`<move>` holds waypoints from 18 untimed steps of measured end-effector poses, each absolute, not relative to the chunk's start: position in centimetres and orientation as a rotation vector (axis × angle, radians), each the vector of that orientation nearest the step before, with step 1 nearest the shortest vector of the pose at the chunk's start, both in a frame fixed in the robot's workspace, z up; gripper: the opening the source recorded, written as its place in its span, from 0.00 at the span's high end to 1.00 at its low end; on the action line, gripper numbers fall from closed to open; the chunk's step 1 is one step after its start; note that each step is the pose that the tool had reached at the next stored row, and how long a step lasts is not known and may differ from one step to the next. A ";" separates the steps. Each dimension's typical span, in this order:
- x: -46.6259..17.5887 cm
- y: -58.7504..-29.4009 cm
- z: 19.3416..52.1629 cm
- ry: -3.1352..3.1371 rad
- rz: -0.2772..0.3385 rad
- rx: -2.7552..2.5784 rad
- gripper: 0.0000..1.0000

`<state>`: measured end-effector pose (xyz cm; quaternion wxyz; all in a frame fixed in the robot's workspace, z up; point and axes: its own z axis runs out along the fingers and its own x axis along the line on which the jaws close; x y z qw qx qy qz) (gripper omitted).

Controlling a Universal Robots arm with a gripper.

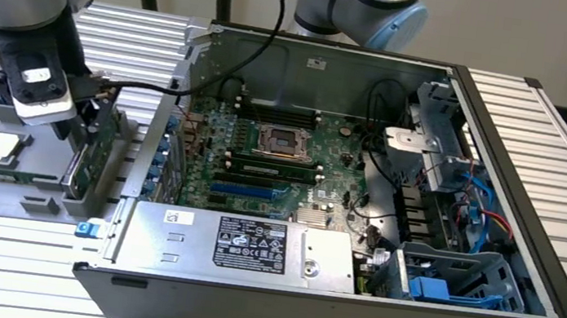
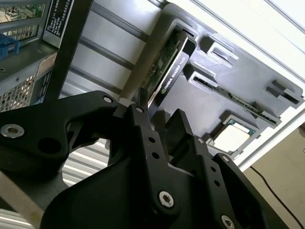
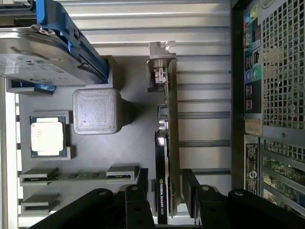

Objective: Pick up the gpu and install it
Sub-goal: 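Pick up the gpu and move the gpu toward the slot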

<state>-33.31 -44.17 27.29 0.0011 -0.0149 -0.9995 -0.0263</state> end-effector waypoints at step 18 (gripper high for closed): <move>-33.4 -44.2 26.6 -3.135 -0.083 -0.047 0.00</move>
